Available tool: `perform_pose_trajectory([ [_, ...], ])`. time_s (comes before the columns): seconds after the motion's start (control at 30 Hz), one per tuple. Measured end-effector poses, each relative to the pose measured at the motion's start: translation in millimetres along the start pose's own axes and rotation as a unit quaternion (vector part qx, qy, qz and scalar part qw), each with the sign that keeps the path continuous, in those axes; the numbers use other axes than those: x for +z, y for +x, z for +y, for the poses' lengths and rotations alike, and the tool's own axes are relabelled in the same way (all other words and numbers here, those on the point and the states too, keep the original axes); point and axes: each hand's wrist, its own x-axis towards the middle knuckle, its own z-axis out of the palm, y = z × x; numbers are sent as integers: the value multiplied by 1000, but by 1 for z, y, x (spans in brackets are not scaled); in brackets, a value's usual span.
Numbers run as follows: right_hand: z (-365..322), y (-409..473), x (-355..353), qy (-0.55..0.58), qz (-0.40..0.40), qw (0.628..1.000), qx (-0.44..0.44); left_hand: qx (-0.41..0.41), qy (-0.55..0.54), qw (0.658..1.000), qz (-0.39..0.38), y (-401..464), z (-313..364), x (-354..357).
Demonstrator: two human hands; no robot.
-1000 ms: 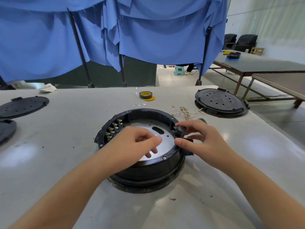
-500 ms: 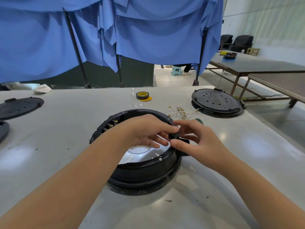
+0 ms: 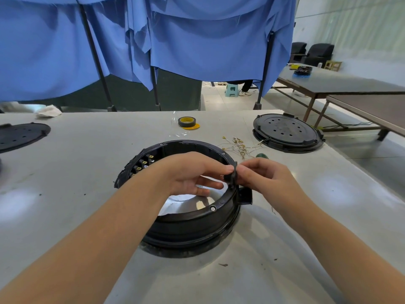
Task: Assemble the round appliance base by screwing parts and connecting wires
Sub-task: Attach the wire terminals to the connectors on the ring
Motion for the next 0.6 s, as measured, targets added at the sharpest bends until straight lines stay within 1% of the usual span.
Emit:
perform_pose_trajectory([
  [0.37,-4,-1,1,14,-9,1000,22,23,18,999,20,-3,1,0],
  [0.6,-6,-2,1,16,-10,1000,-9,42,27,998,44,-7,0,0],
])
